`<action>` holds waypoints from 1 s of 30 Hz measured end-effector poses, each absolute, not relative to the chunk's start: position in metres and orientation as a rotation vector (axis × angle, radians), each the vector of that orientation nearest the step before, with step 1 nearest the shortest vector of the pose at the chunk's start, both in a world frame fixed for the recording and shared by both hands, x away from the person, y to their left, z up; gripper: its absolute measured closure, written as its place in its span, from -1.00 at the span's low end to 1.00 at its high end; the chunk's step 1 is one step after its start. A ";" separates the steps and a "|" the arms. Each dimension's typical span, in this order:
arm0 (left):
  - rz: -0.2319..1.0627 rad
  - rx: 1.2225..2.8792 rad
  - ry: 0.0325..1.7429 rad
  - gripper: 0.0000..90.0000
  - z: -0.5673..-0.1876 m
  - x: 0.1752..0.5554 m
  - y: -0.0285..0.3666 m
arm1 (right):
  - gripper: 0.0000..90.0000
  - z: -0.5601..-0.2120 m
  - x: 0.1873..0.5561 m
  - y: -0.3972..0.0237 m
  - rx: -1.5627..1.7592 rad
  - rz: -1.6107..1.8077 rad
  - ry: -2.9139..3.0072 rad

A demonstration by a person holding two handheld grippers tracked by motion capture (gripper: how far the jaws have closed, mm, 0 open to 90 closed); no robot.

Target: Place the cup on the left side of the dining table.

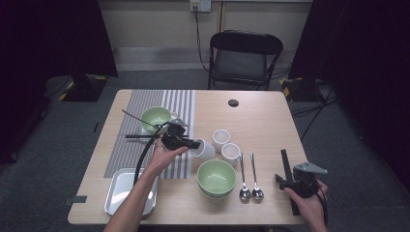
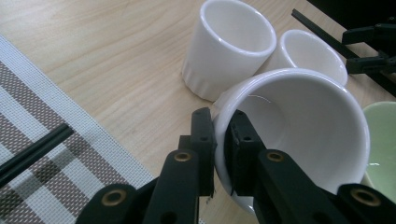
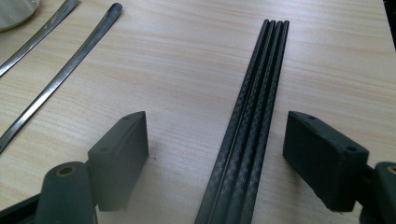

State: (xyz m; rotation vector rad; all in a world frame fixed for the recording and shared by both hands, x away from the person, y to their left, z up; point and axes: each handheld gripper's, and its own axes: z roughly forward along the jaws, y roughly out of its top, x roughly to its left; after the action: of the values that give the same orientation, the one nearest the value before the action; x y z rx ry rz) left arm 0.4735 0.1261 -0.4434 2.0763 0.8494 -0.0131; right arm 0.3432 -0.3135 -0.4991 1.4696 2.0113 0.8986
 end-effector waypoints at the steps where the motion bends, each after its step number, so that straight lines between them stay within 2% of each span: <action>1: -0.011 2.070 0.853 0.84 -0.442 0.473 0.127 | -0.52 -0.499 0.343 -0.314 1.469 0.898 2.011; 15: 0.053 2.016 0.872 0.85 -0.423 0.466 0.145 | -0.52 -0.499 0.343 -0.314 1.470 0.899 2.011; 30: 0.122 1.971 0.889 0.85 -0.407 0.460 0.192 | -0.52 -0.499 0.343 -0.313 1.470 0.899 2.011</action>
State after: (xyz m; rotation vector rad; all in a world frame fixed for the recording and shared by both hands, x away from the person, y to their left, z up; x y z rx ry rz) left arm 0.4605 0.1916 -0.4071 1.9708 0.8886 0.1223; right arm 0.3432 -0.3135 -0.4992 1.4699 2.0110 0.8986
